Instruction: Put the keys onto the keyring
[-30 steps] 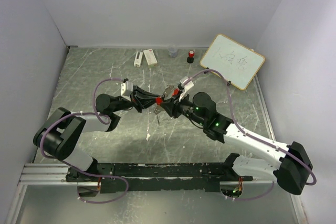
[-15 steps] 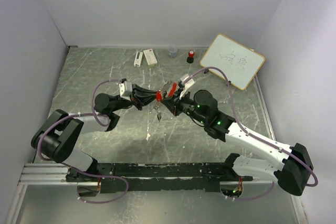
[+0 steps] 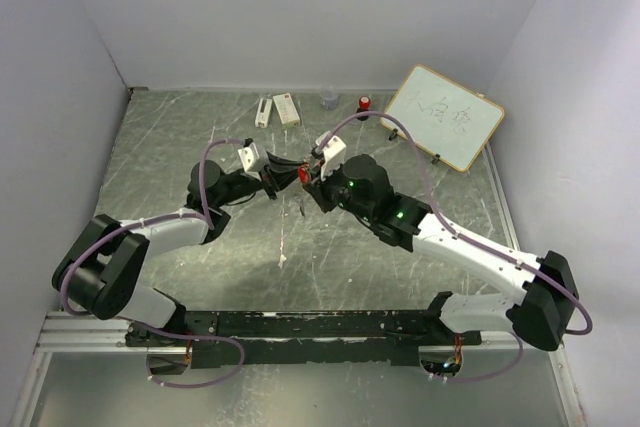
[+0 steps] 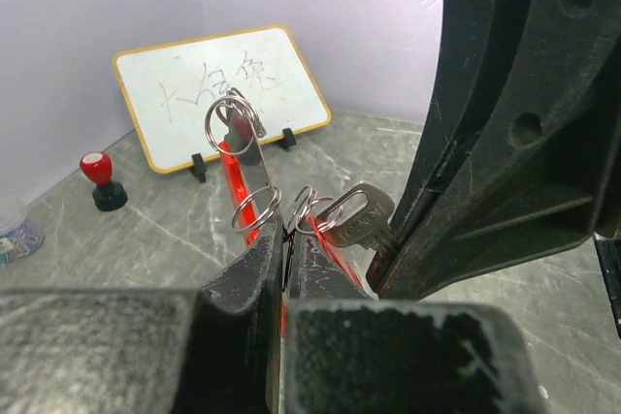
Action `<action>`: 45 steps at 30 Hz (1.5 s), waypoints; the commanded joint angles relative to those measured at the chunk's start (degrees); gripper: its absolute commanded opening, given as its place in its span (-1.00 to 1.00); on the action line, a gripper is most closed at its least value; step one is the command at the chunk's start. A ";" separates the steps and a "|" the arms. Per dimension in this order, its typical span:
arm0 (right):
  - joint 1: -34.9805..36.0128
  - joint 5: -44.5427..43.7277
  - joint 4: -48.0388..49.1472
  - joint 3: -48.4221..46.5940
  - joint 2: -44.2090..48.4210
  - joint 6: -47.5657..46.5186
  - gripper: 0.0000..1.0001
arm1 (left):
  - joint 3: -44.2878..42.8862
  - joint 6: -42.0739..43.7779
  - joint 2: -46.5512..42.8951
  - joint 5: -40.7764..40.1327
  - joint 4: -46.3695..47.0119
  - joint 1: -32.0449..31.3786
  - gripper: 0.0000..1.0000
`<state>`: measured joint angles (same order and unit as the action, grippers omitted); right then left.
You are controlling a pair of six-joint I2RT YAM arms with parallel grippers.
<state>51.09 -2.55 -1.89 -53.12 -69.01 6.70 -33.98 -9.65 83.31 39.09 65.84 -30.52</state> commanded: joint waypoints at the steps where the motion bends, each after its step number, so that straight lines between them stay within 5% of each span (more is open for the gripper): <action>1: 3.52 1.97 -3.68 -2.98 -1.40 -4.33 -1.00 | -2.10 2.25 -0.34 -2.42 -1.57 -0.80 -0.87; 7: 6.45 6.50 -7.65 -3.90 -2.38 -9.67 -0.94 | -1.14 -1.20 2.17 -0.76 5.55 -0.81 -0.87; 12: 6.76 13.81 -5.01 -1.75 2.50 -10.24 -0.34 | -1.27 -5.70 4.94 1.24 12.10 0.25 -0.87; 16: 6.81 3.21 -5.08 -0.28 8.15 -7.82 -0.06 | -0.98 -9.81 6.20 3.67 18.06 1.98 -0.87; 20: 6.65 -12.40 -8.22 -0.89 12.35 -7.15 0.01 | -0.81 -12.97 5.84 8.05 19.57 3.22 -0.87; 27: 6.64 -18.50 -5.63 2.54 17.23 -15.46 0.02 | -6.12 -33.34 13.00 26.00 37.56 6.54 -0.87; 45: 6.62 -3.39 1.52 10.52 20.84 -27.61 -0.19 | -10.27 -43.33 11.88 40.12 38.13 6.01 -0.87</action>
<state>57.76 -10.87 -4.01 -44.05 -47.33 -18.37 -42.41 -50.00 97.32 76.49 87.70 -24.21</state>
